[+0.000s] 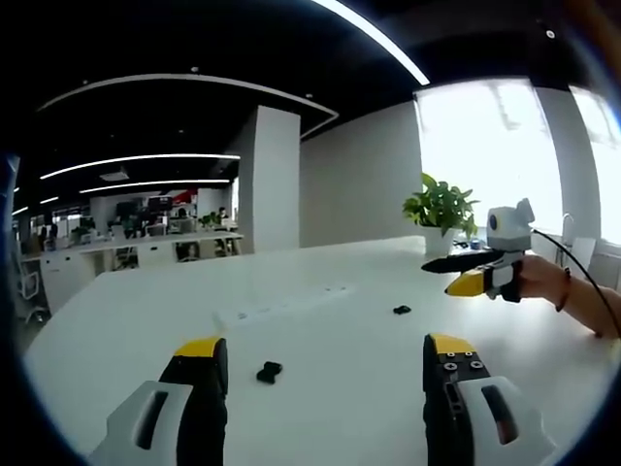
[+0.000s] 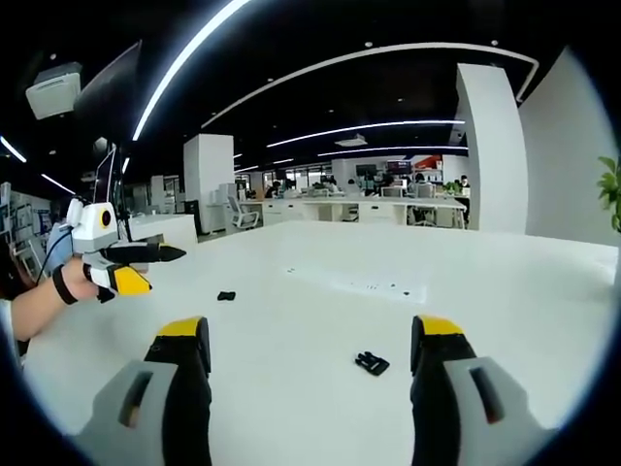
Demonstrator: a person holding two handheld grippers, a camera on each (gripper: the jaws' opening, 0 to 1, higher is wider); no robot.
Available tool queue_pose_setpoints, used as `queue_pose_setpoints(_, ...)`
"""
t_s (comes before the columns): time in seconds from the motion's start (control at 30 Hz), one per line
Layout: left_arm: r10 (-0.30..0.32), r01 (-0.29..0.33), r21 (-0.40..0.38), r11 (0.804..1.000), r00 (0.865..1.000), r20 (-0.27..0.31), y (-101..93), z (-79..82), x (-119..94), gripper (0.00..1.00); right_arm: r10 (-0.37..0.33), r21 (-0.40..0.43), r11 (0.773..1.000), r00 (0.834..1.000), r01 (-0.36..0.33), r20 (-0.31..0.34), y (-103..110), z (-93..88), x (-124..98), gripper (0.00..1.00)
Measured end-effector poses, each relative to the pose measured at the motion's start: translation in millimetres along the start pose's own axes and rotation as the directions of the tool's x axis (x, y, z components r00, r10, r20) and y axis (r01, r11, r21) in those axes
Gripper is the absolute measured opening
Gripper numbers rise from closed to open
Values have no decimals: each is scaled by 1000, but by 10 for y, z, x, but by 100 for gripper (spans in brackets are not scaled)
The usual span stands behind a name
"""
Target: Snap the two parts of the plastic buckle together until the buckle closes and remains connected.
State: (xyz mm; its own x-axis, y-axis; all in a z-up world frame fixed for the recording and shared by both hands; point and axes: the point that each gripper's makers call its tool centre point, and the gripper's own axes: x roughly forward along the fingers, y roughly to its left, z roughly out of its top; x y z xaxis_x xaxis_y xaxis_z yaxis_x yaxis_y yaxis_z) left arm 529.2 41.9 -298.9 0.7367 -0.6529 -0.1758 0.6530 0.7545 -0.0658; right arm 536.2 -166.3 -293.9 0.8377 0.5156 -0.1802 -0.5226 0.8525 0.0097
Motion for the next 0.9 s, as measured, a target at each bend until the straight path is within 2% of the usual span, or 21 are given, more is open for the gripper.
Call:
queue_pose_setpoints(0.27,9,-9,-5,1000,1000,-10,35,-46,30,83,6,5,1000,1000,-6,-13,19,-53,15,84)
queue_pose_setpoints(0.53,2,-2,16,1000,1000,0,16,-42,155,83,0,-6,1000,1000,0,0,-108,-19,37,83)
queue_pose_setpoints(0.67,-1,1,15,1000,1000,-16,8,-86,182,82,-7,-13,1000,1000,7,1,-134,-10,50,82)
queue_pose_setpoints(0.9,-10,10,17,1000,1000,-13,-15,-69,225,82,-10,-6,1000,1000,10,-9,-197,-64,78,82)
